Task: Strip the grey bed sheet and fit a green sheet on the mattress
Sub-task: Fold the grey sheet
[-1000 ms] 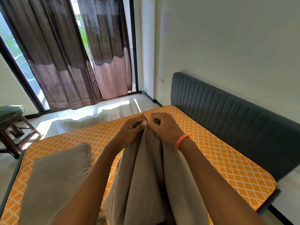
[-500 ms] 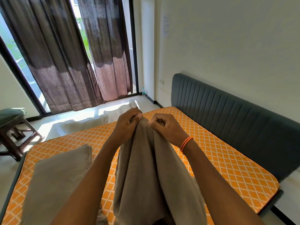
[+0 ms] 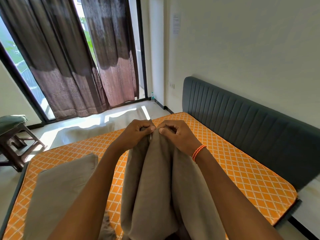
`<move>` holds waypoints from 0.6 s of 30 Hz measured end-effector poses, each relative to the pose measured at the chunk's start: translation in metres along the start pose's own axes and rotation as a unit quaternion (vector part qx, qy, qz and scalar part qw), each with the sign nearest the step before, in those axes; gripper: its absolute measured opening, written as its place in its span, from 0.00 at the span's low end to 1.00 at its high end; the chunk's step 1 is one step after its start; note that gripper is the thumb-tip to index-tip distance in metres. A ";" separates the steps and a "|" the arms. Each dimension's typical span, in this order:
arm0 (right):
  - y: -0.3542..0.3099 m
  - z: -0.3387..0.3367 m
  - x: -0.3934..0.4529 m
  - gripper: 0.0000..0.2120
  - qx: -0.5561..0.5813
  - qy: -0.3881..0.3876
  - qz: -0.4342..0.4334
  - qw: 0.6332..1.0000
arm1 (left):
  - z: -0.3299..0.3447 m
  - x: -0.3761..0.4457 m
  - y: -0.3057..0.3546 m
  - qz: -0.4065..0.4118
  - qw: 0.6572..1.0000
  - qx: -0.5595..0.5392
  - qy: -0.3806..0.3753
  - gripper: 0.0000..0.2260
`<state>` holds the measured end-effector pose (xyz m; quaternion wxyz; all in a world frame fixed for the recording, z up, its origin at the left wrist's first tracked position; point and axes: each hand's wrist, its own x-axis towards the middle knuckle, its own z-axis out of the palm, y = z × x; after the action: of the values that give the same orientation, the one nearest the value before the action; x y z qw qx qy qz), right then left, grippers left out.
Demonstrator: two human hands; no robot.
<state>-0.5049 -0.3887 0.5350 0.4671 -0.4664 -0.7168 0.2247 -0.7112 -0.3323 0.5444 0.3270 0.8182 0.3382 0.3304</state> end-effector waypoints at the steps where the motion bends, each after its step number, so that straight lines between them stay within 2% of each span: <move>1: 0.001 0.000 0.000 0.08 -0.002 0.006 0.002 1.000 | 0.000 0.000 0.000 -0.001 1.000 -0.007 -0.004 0.12; 5: 0.005 0.001 -0.001 0.06 -0.010 0.046 0.013 0.999 | 0.006 0.000 0.000 -0.013 0.999 -0.046 0.001 0.16; 9: 0.004 0.003 -0.001 0.07 -0.015 0.051 0.020 0.998 | 0.013 -0.002 0.002 0.006 1.000 -0.016 0.001 0.10; 11: 0.003 0.002 -0.002 0.08 -0.009 0.040 0.024 0.999 | 0.014 -0.001 -0.003 0.012 1.000 -0.003 0.015 0.11; 15: 0.001 0.001 -0.005 0.11 0.035 -0.011 0.026 0.999 | 0.015 0.003 -0.009 0.010 0.995 0.039 0.091 0.11; 18: 0.005 -0.001 -0.006 0.11 0.041 0.004 0.033 0.999 | 0.017 0.006 -0.006 -0.003 0.982 0.085 0.166 0.08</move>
<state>-0.5013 -0.3919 0.5287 0.4807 -0.4714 -0.6893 0.2676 -0.6968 -0.3299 0.5322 0.1969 0.7756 0.4171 0.4309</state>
